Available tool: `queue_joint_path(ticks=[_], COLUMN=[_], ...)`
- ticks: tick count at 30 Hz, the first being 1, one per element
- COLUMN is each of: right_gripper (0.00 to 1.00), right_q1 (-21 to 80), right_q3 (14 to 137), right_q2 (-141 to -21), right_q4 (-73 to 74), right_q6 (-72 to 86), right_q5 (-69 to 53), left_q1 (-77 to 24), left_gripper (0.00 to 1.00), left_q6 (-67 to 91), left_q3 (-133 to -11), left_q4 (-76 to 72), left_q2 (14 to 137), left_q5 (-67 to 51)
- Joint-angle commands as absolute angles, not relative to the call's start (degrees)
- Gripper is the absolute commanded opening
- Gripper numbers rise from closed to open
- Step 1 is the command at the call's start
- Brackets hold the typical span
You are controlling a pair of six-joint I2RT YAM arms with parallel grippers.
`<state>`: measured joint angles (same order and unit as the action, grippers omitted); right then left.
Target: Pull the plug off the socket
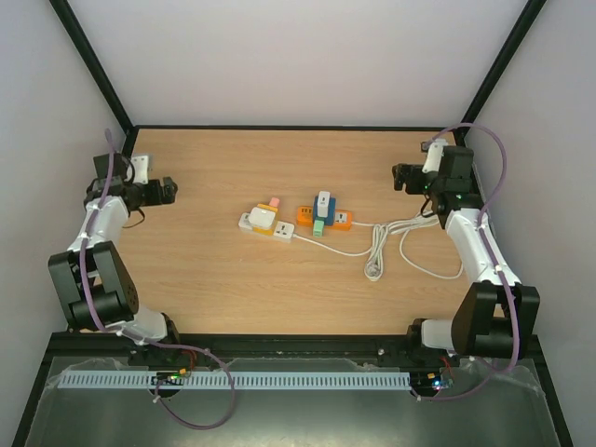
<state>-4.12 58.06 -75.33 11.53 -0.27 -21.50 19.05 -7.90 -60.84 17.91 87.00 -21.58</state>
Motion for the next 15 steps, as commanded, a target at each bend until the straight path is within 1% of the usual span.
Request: queue_joint_path(ticks=[1,6,15], right_gripper=[0.98,0.98,0.98], right_q1=[-3.2,-2.7,-2.3], right_q3=[57.5,58.3,59.1], right_q2=[-73.6,-73.4,-73.1], right_q4=[13.4,15.9,20.7], right_q6=[-3.3,-6.4,-10.2], right_q5=[-19.6,-23.4,-31.3], left_q1=[17.0,15.0,11.0], left_gripper=[1.0,1.0,1.0], left_q6=[-9.8,-14.1,-21.2], left_q3=[-57.7,-58.1,-66.2], left_q4=[14.7,17.3,24.0], left_q2=[83.3,83.6,91.0], left_q5=[-21.4,-25.7,-33.3])
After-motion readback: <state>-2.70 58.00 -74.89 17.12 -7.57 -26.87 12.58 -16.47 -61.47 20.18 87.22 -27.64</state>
